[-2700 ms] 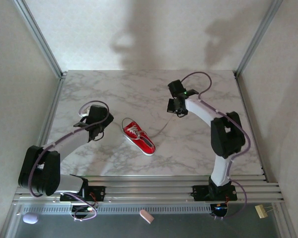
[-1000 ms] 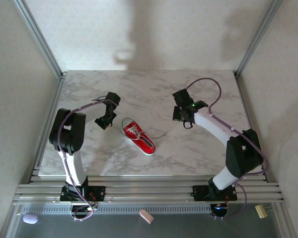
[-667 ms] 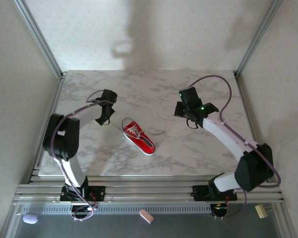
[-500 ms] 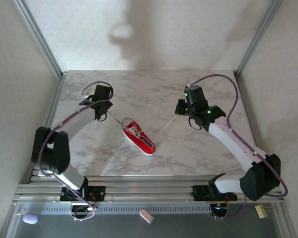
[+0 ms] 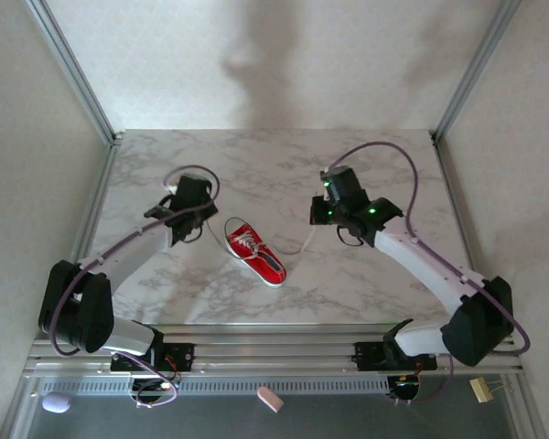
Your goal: Tie the shoes
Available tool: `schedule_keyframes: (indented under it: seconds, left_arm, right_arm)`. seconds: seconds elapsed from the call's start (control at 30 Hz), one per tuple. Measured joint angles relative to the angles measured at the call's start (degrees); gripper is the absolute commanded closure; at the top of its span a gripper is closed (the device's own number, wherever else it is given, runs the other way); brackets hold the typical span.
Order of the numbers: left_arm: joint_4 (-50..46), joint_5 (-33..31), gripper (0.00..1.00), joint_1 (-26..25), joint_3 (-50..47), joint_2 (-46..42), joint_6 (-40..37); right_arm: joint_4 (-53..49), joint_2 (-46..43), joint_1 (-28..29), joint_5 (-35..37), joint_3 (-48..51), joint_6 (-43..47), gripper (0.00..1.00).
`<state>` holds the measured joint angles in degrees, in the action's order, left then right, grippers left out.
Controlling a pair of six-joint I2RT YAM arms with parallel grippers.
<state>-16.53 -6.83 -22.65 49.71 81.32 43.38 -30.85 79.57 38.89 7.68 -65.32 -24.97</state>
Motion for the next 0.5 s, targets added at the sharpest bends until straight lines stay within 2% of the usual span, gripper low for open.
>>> schedule_keyframes:
  seconds: [0.27, 0.5]
  left_arm:
    - [-1.14, 1.16, 1.00, -5.07, -4.90, -0.17, 4.68]
    - [-0.92, 1.29, 1.00, -7.76, -4.92, 3.48, 7.56]
  right_arm:
    - [1.57, 8.37, 6.40, 0.09, 5.92, -5.07, 1.00]
    - [5.03, 11.45, 8.24, -0.70, 10.16, -12.55, 1.00]
